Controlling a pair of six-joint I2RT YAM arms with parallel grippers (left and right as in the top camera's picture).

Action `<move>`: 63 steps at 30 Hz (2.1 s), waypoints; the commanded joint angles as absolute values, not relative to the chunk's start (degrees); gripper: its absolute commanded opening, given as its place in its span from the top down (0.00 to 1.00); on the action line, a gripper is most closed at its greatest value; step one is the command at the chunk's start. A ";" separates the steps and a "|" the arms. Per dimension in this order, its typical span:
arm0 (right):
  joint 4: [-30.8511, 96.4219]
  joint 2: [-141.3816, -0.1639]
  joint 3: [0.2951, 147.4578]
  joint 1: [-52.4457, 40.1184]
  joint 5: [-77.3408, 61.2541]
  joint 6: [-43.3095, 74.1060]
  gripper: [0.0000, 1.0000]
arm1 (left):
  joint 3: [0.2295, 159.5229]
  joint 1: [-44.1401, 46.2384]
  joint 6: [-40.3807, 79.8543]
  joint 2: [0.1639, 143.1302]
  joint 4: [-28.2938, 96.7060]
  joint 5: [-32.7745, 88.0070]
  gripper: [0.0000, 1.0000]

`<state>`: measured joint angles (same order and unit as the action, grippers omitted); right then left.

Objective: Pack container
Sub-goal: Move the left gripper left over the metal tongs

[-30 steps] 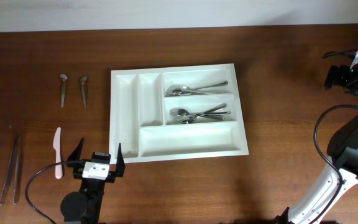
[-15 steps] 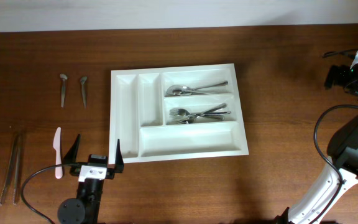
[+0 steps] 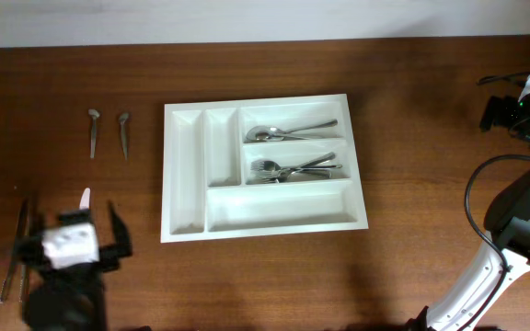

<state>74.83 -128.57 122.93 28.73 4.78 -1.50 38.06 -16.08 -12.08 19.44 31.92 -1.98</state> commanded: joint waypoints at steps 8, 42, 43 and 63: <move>74.70 -127.90 122.67 28.51 4.69 -0.99 0.01 | 80.27 -24.56 -13.61 63.96 64.93 0.21 0.01; 74.70 -127.90 122.67 28.51 4.69 -0.99 0.01 | 88.42 -46.63 -27.90 96.86 65.45 -5.63 0.01; 74.70 -127.90 122.67 28.51 4.69 -0.99 0.01 | 88.42 -47.00 -27.86 96.86 65.58 -5.21 0.01; 74.70 -127.90 122.67 28.51 4.69 -0.99 0.01 | 87.79 -47.90 -38.68 107.90 61.76 1.72 0.01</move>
